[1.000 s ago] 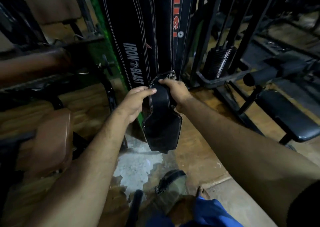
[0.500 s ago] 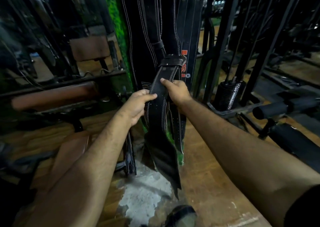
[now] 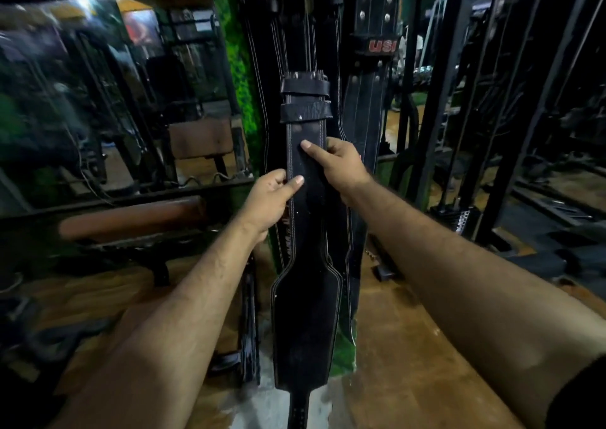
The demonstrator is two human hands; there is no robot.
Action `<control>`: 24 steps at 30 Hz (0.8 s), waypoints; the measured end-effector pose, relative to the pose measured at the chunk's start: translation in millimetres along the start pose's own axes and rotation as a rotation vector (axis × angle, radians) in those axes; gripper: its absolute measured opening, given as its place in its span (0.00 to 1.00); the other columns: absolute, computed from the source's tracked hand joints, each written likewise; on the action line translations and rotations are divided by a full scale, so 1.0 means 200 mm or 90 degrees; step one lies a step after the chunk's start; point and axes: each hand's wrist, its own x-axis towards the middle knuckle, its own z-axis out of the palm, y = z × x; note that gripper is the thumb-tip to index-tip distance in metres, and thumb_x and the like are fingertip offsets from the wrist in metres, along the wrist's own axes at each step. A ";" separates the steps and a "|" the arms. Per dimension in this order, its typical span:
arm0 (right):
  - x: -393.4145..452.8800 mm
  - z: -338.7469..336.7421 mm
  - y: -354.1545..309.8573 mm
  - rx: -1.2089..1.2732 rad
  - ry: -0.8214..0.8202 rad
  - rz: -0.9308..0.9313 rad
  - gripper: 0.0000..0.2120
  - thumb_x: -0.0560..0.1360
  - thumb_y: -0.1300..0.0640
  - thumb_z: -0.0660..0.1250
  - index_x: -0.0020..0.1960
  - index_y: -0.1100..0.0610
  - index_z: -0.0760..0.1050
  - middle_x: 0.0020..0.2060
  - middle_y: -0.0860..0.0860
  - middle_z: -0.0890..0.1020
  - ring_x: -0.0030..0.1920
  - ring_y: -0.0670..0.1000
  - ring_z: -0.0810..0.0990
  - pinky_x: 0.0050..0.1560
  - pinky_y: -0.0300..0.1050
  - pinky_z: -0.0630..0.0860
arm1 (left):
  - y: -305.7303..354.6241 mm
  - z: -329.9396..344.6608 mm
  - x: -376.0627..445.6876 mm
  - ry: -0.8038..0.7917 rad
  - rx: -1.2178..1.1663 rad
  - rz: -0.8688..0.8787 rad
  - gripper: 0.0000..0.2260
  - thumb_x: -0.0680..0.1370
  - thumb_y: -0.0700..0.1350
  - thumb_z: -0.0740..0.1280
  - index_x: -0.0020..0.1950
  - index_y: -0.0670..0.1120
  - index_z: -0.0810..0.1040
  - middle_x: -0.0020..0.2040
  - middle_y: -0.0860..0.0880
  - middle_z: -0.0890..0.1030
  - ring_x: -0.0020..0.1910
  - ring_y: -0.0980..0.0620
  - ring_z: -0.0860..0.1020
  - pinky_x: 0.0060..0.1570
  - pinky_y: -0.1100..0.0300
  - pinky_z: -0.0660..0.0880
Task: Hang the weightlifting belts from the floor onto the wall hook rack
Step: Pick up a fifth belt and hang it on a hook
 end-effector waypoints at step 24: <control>0.56 0.02 -0.61 0.175 0.041 -0.201 0.04 0.80 0.60 0.69 0.46 0.59 0.80 0.38 0.55 0.84 0.36 0.50 0.84 0.39 0.44 0.82 | 0.18 0.12 0.36 0.130 0.021 0.160 0.27 0.72 0.56 0.75 0.45 0.32 0.73 0.39 0.46 0.78 0.39 0.50 0.75 0.43 0.53 0.73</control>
